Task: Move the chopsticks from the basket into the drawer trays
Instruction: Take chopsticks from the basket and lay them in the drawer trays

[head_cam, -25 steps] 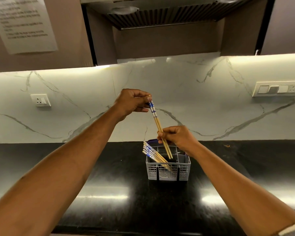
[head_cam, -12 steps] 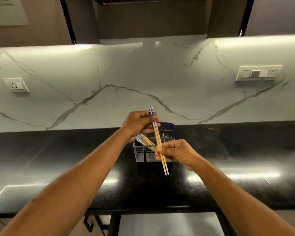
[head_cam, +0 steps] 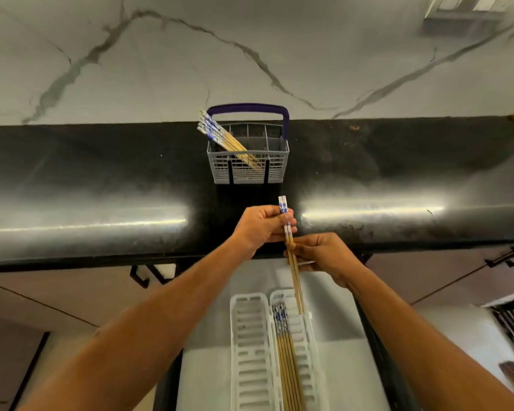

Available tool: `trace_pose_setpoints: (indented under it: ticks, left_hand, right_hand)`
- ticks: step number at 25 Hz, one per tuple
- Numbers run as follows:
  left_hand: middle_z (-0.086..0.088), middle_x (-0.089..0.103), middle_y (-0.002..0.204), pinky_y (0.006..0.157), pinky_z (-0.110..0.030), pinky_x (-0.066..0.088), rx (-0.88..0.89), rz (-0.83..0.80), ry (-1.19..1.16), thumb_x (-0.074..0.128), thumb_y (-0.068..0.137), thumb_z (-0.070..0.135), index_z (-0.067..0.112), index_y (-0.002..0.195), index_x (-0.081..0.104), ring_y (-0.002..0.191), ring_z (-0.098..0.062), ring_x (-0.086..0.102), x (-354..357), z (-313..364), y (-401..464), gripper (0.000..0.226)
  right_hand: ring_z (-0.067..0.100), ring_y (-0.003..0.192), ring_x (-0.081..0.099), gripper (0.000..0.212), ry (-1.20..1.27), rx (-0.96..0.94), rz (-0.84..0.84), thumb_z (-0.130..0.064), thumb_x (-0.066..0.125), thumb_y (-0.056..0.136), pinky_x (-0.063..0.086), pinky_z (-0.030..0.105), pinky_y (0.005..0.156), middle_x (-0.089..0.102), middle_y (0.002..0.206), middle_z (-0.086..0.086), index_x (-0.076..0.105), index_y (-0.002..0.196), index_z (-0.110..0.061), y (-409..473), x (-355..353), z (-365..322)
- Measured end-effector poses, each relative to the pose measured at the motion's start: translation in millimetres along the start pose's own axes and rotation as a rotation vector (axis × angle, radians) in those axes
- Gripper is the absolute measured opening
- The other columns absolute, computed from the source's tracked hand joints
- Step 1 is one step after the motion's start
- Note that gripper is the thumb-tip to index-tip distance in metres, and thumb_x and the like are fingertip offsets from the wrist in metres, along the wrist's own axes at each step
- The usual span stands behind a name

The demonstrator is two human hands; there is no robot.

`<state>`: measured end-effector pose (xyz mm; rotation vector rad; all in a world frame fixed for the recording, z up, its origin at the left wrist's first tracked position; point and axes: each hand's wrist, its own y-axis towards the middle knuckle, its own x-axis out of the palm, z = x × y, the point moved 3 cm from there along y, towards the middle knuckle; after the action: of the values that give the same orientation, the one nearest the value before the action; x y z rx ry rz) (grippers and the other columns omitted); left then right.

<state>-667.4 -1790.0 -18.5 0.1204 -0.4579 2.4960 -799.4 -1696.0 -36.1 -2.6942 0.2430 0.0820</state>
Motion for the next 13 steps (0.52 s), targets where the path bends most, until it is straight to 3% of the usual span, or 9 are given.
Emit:
trace_pose_setpoints:
  ticks: [5, 8, 11, 13]
  left_hand:
    - [-0.014, 0.074, 0.093, 0.068, -0.027, 0.062, -0.131, -0.002, 0.010, 0.065, 0.092, 0.007, 0.003, 0.107, 0.068, 0.075, -0.017, 0.075, 10, -71, -10, 0.015]
    - [-0.014, 0.075, 0.093, 0.070, -0.028, 0.062, -0.250, -0.019, 0.175, 0.066, 0.093, 0.017, 0.000, 0.106, 0.068, 0.077, -0.019, 0.075, 7, -106, -14, 0.021]
    - [-0.015, 0.075, 0.097, 0.074, -0.030, 0.063, -0.311, -0.017, 0.372, 0.064, 0.094, 0.036, 0.000, 0.104, 0.070, 0.083, -0.022, 0.075, -9, -126, -12, 0.037]
    - [-0.016, 0.074, 0.099, 0.078, -0.033, 0.062, -0.337, 0.029, 0.339, 0.064, 0.093, 0.038, 0.000, 0.105, 0.069, 0.087, -0.025, 0.075, -22, -128, -12, 0.040]
  right_hand:
    - [0.023, 0.082, 0.076, 0.015, -0.031, 0.139, 0.009, -0.010, 0.064, 0.093, 0.063, 0.035, 0.077, 0.079, 0.089, 0.011, 0.077, 0.099, -0.006, -14, 0, 67]
    - [0.022, 0.081, 0.077, 0.014, -0.034, 0.228, -0.014, -0.008, 0.064, 0.094, 0.063, 0.031, 0.072, 0.079, 0.089, 0.010, 0.077, 0.093, -0.006, -23, 7, 99]
    - [0.024, 0.077, 0.076, 0.010, -0.109, 0.360, 0.074, -0.005, 0.066, 0.092, 0.064, 0.032, 0.066, 0.077, 0.088, 0.014, 0.076, 0.091, -0.003, -26, 16, 138]
    - [0.028, 0.077, 0.076, 0.007, -0.235, 0.439, 0.154, -0.008, 0.071, 0.089, 0.064, 0.039, 0.069, 0.076, 0.085, 0.016, 0.076, 0.087, -0.004, -22, 22, 167]
